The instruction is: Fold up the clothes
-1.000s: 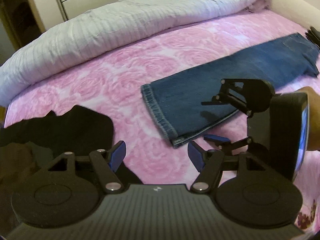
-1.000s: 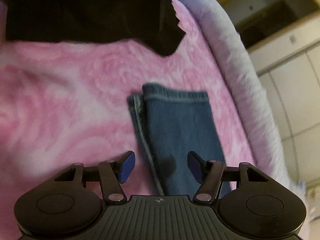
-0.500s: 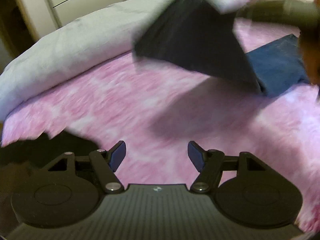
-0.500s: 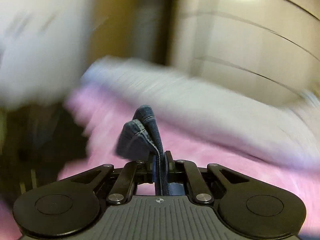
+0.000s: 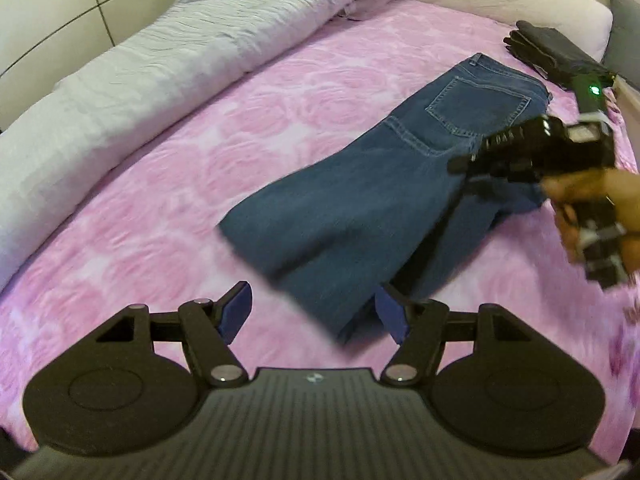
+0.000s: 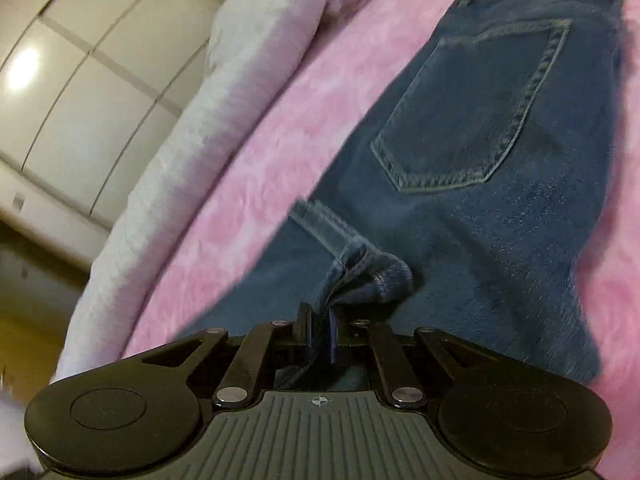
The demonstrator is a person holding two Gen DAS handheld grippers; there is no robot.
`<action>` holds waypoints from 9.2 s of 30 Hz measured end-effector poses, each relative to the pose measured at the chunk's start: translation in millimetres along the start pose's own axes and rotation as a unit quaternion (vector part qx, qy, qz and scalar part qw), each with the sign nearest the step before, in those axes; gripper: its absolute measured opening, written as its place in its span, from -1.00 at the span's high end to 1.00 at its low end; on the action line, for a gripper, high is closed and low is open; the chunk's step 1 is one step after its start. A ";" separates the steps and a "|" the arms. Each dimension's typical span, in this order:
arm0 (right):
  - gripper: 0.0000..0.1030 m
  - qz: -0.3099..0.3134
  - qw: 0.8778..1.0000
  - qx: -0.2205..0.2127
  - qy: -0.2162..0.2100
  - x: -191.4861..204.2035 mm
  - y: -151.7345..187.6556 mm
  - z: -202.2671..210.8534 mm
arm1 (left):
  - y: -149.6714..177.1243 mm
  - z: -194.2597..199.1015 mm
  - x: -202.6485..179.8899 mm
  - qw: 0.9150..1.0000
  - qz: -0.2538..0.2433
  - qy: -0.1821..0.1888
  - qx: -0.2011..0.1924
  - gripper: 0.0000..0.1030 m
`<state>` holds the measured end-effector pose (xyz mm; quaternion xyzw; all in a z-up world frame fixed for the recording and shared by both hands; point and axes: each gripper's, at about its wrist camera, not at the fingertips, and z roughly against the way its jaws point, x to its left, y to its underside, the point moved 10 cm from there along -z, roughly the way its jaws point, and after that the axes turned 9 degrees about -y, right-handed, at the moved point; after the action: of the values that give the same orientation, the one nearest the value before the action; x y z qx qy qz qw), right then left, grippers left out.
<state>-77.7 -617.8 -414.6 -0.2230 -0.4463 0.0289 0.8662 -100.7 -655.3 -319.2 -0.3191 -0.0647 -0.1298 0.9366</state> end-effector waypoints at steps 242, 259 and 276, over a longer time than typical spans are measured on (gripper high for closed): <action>0.70 0.008 0.999 0.041 -0.009 -174.6 -221.5 198.3 | -94.0 -166.4 118.9 0.942 0.265 0.163 0.125 0.36; 0.39 0.014 0.998 0.054 -0.010 -189.6 -231.6 198.5 | 48.2 -76.8 160.5 0.954 0.250 0.020 0.164 0.08; -0.10 -0.183 0.982 -0.035 -0.024 -223.7 -192.2 173.1 | 122.3 -98.1 172.7 0.894 0.411 0.079 0.161 0.28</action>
<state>-376.6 -783.9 -418.6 -0.1669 -0.5013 -0.1406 0.8373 103.3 -657.1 -432.3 -0.1508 0.1269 0.2541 0.9469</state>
